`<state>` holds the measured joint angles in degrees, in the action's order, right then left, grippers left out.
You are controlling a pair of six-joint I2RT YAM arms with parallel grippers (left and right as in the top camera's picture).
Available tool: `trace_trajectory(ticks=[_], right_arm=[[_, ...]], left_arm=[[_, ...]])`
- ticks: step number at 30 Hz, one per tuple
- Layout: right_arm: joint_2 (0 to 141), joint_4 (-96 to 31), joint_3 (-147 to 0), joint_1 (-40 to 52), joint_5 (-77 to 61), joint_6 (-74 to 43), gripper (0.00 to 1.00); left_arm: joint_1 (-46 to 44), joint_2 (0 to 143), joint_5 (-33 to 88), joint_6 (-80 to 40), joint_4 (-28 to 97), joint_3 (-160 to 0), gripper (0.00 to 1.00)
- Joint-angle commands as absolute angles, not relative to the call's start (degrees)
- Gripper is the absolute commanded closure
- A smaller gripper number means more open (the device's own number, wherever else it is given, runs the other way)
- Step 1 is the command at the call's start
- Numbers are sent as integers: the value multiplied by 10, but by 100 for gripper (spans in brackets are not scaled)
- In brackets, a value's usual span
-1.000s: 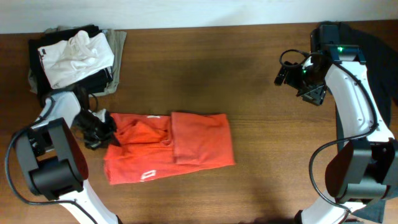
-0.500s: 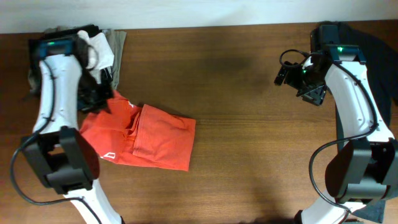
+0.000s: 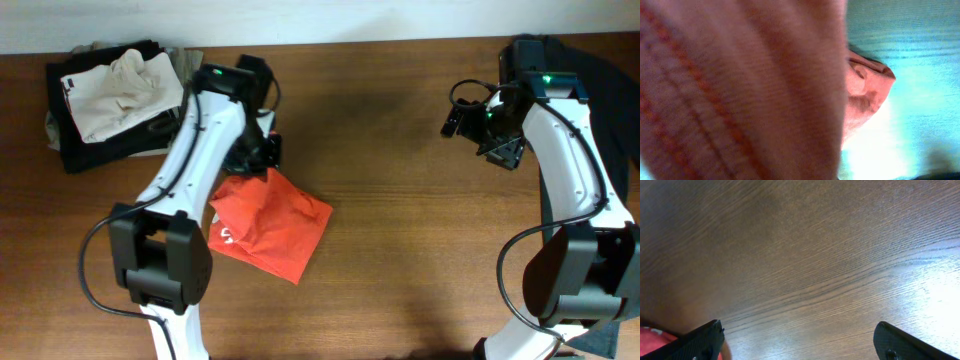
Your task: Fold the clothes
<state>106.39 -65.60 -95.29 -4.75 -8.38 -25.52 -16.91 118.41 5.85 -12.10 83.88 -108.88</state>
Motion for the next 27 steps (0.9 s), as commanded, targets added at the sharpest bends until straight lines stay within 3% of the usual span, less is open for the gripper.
trace_trajectory(ticks=[1,14,17,25,27], right_arm=[[1062,-656,-954,-50,-76,-255,1],[1062,-656,-954,-50,-76,-255,1],[1062,-656,-954,-50,-76,-255,1],[1062,-656,-954,-50,-76,-255,1],[1062,-656,-954,-50,-76,-255,1]], left_arm=[[-189,1183,95,-137,818,-1037,95],[-212,1183,101,-132,847,-983,99],[-220,1183,101,-132,847,-983,94],[-223,1183,103,-132,883,-981,93],[-224,1183,104,-132,884,-975,83]])
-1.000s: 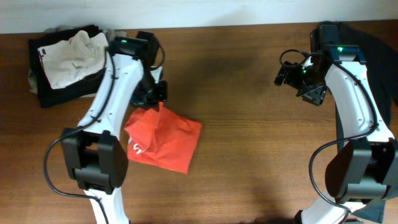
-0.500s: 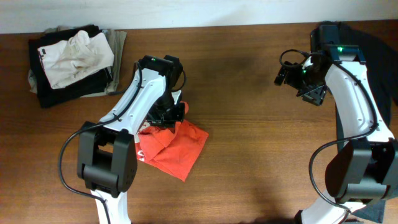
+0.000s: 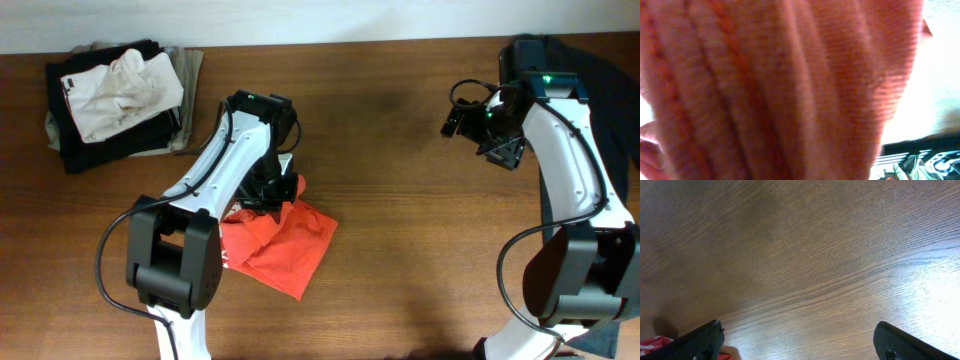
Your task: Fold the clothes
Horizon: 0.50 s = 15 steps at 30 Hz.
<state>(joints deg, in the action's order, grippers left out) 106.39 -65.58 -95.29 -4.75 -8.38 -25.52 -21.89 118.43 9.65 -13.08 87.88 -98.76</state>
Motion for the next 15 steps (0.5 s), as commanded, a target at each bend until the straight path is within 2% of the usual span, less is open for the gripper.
trace_trajectory(ticks=[1,2,9,15], right_arm=[[1062,-656,-954,-50,-77,-255,1],[1062,-656,-954,-50,-76,-255,1],[1062,-656,-954,-50,-76,-255,1],[1062,-656,-954,-50,-76,-255,1]], left_arm=[[-224,1183,109,-132,885,-970,68],[-224,1183,117,-132,884,-962,65],[-236,1183,157,-132,862,-930,65],[-298,1183,184,-132,862,-930,65]])
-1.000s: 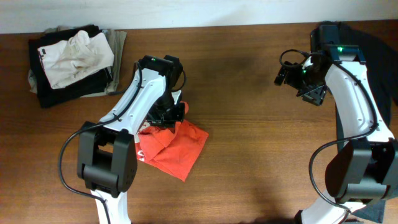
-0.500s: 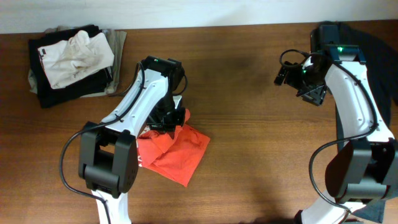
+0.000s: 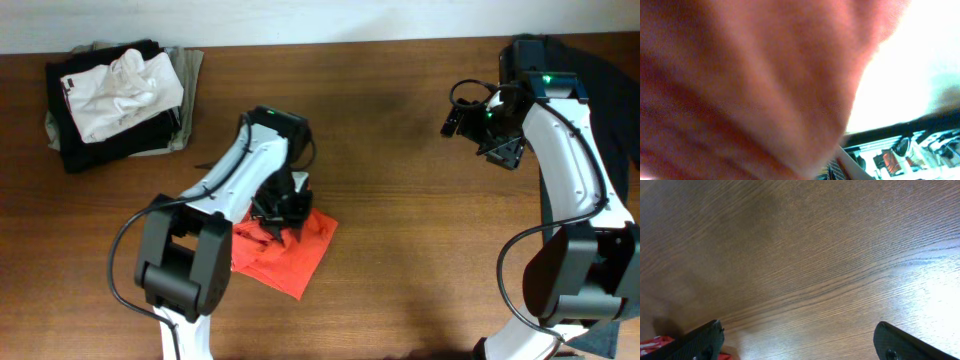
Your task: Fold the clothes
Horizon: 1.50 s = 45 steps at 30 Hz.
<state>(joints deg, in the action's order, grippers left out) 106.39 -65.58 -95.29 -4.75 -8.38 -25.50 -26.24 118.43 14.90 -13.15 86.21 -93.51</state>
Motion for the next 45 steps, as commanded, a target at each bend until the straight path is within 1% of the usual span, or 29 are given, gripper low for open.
trace_trajectory(ticks=[1,6,9,12,14,16,17,18,19,20,22,24,25,27,31,36,40,41,43,44,45], right_arm=[[1062,-656,-954,-50,-76,-255,1],[1062,-656,-954,-50,-76,-255,1],[1062,-656,-954,-50,-76,-255,1],[1062,-656,-954,-50,-76,-255,1],[1062,-656,-954,-50,-76,-255,1],[1062,-656,-954,-50,-76,-255,1],[1062,-656,-954,-50,-77,-255,1],[1062,-656,-954,-50,-76,-255,1],[1062,-656,-954,-50,-76,-255,1],[1062,-656,-954,-50,-76,-255,1],[1062,-656,-954,-50,-76,-255,1],[1062,-656,-954,-50,-76,-255,1],[1062,-656,-954,-50,-77,-255,1],[1062,-656,-954,-50,-77,-255,1],[1062,-656,-954,-50,-76,-255,1],[1062,-656,-954,-50,-76,-255,1],[1062,-656,-954,-50,-77,-255,1],[1062,-656,-954,-50,-76,-255,1],[1062,-656,-954,-50,-76,-255,1],[1062,-656,-954,-50,-76,-255,1],[1062,-656,-954,-50,-76,-255,1]], left_arm=[[-312,1183,192,-132,862,-930,65],[-383,1183,221,-132,860,-931,65],[-400,1183,215,-132,877,-952,67],[-390,1183,156,-132,919,-1016,69],[-371,1183,93,-132,953,-1081,67],[-345,1182,33,-133,967,-1126,63],[-329,1179,5,-135,964,-1138,58],[-310,1179,-13,-135,958,-1143,46],[-296,1180,-16,-135,951,-1143,30],[-272,1182,-15,-134,941,-1142,22],[-239,1182,-15,-134,921,-1137,19],[-209,1183,6,-123,892,-1130,18],[-202,1183,42,-103,875,-1124,18],[-200,1183,77,-91,849,-1106,18],[-213,1183,110,-91,790,-1044,18],[-225,1184,144,-91,748,-1000,19],[-234,1184,144,-92,739,-997,31],[-236,1184,144,-92,739,-997,35],[-239,1184,144,-94,736,-997,49],[-239,1184,142,-93,731,-996,51],[-239,1184,142,-93,723,-994,56]])
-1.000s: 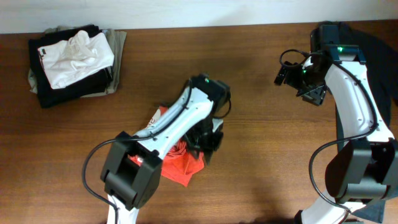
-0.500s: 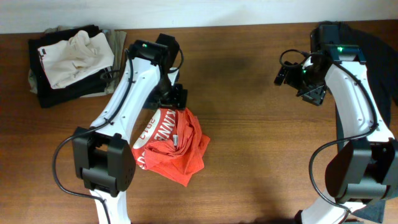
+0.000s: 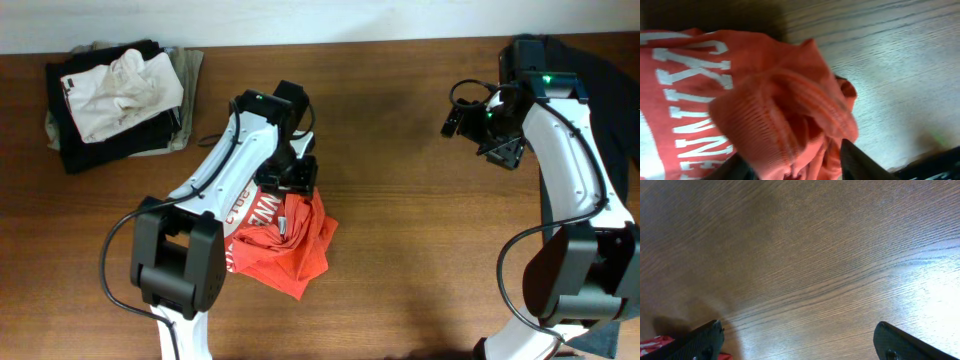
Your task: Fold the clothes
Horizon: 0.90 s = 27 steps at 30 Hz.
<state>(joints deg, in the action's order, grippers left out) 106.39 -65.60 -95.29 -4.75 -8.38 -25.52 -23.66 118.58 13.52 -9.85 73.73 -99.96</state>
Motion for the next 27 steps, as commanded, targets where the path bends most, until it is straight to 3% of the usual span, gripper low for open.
trace_trajectory(ticks=[1,5,13,21,22,24,25,27], right_arm=[[1062,-656,-954,-50,-76,-255,1],[1062,-656,-954,-50,-77,-255,1],[1062,-656,-954,-50,-76,-255,1],[1062,-656,-954,-50,-76,-255,1],[1062,-656,-954,-50,-76,-255,1],[1062,-656,-954,-50,-76,-255,1],[1062,-656,-954,-50,-76,-255,1],[1062,-656,-954,-50,-76,-255,1]], left_arm=[[-239,1184,142,-94,718,-991,61],[-240,1184,144,-94,714,-985,99],[-291,1184,222,-105,718,-986,100],[-359,1184,220,-143,724,-985,100],[-363,1184,216,-143,723,-985,99],[-369,1184,217,-143,716,-985,74],[-372,1184,217,-143,714,-985,71],[-382,1184,230,-144,714,-985,54]])
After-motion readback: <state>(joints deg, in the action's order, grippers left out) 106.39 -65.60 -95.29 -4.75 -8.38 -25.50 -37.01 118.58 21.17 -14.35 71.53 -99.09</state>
